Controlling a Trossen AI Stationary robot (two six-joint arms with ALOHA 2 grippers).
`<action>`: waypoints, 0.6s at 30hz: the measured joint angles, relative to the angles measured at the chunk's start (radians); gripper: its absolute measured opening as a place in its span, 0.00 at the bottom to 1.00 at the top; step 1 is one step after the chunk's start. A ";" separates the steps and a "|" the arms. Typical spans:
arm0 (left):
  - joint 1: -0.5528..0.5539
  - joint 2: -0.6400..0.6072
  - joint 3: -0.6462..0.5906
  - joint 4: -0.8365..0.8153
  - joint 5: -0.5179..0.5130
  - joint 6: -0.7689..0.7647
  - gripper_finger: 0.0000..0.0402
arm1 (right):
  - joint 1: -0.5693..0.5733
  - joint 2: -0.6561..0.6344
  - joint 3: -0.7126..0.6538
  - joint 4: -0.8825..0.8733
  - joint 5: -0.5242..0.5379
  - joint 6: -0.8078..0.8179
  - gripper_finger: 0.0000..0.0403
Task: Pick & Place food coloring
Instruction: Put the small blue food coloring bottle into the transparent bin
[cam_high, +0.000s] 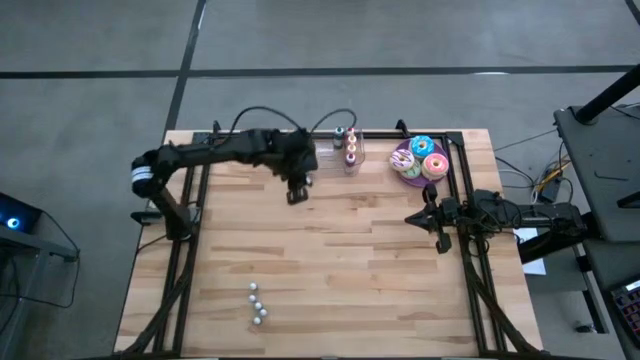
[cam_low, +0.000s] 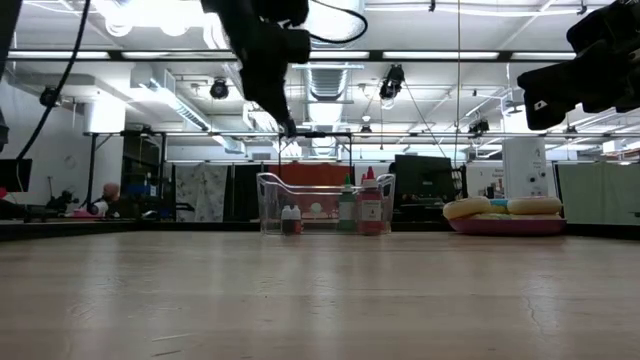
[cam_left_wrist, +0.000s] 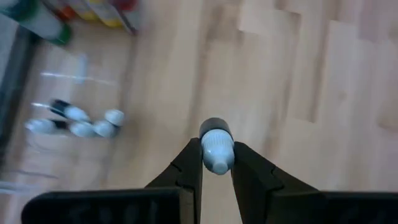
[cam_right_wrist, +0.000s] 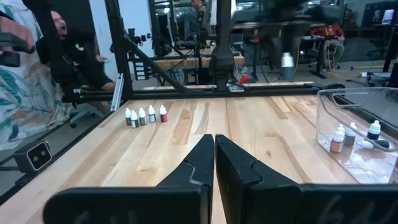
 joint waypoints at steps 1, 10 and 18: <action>0.019 0.014 0.019 0.000 0.000 0.015 0.11 | 0.000 0.000 0.000 0.000 0.000 0.000 0.02; 0.171 0.162 0.162 -0.045 0.000 0.064 0.11 | 0.000 0.000 0.000 0.000 0.000 0.000 0.02; 0.279 0.257 0.222 -0.058 0.000 0.087 0.11 | 0.000 0.000 0.000 0.000 0.000 0.000 0.02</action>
